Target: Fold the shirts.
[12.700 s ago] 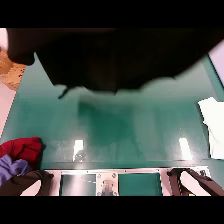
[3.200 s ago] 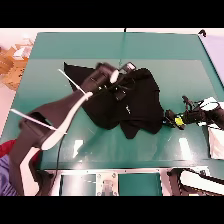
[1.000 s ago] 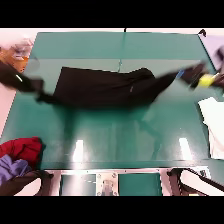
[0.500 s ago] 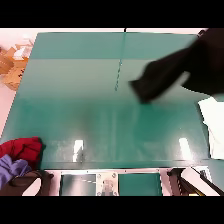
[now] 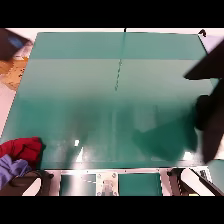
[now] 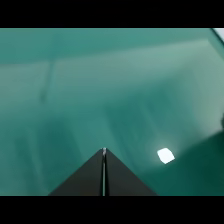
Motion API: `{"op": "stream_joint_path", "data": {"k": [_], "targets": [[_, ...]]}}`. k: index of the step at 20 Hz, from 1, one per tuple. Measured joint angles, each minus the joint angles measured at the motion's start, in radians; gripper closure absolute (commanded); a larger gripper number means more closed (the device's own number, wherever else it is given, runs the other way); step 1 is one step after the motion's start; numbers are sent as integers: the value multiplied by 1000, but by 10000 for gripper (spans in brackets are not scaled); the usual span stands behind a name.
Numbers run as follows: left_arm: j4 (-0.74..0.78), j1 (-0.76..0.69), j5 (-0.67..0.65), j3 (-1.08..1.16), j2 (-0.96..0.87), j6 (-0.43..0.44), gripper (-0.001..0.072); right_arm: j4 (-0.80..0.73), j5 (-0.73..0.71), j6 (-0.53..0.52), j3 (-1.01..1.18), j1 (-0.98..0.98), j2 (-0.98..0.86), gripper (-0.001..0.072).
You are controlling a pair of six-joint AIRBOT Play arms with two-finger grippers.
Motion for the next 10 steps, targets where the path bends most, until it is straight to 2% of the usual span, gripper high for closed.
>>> {"op": "stream_joint_path", "data": {"k": [4,7,8,9,10], "targets": [[-82,0,40,-214,2,45,680,-220,-127,-11,-233,444,-1,699],[-98,0,51,-281,2,59,680,-349,-353,-18,-494,763,-21,698],[-98,0,53,-292,2,61,680,-372,-436,-20,-580,854,-40,641],[-96,0,56,-301,2,63,679,-391,-505,-22,-650,927,-62,336],[-88,0,56,-309,2,64,679,-403,-564,-23,-710,990,-89,71]]}}
